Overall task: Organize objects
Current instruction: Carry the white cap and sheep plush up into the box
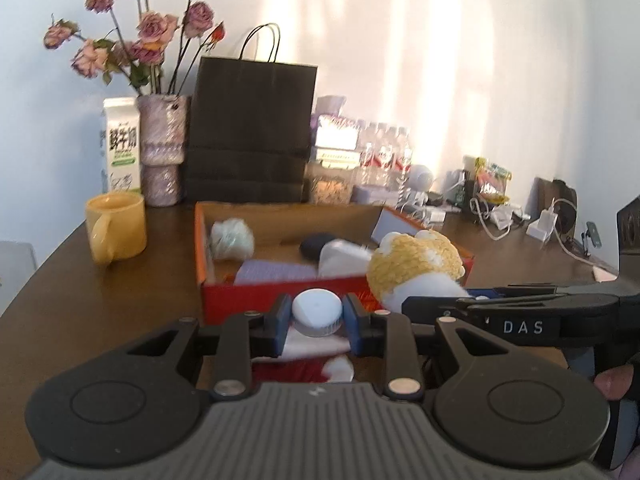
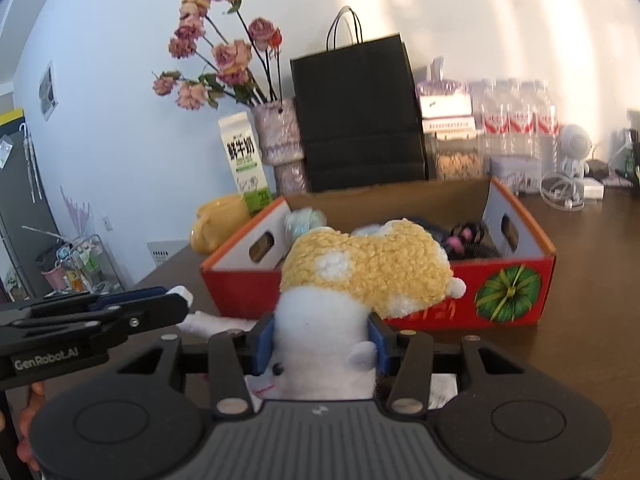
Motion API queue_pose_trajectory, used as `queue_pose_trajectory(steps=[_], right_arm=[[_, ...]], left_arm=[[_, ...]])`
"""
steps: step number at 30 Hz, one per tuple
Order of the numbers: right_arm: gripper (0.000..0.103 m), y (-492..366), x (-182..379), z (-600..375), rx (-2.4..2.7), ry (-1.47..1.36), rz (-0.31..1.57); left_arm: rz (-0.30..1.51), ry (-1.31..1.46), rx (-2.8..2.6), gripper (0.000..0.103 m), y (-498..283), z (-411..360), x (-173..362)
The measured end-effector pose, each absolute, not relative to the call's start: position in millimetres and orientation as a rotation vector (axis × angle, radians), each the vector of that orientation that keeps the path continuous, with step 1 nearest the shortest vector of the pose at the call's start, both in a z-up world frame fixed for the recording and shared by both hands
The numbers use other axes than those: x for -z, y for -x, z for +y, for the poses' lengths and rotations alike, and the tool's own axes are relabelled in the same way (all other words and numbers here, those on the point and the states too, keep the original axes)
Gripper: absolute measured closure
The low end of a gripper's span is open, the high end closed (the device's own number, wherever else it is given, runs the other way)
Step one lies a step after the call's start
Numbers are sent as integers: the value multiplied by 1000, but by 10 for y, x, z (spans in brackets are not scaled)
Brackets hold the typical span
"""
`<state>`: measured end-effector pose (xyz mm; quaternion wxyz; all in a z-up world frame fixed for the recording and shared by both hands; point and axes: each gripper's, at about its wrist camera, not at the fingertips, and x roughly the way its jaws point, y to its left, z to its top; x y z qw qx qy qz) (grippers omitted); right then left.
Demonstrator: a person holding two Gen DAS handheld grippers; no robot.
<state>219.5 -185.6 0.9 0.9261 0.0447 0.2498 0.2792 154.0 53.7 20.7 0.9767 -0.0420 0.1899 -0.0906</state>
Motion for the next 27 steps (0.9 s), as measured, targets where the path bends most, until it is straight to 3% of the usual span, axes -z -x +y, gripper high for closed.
queue_pose_trajectory(steps=[14,27], right_arm=[[57,-2839,-342,-1881,-561,-93,417],[57,-3728,-247,-1752,-522,-123,445]], left_arm=[[307,127,175,74,-2237,406,-528],[336,172,158,74,-3183,405,-454]])
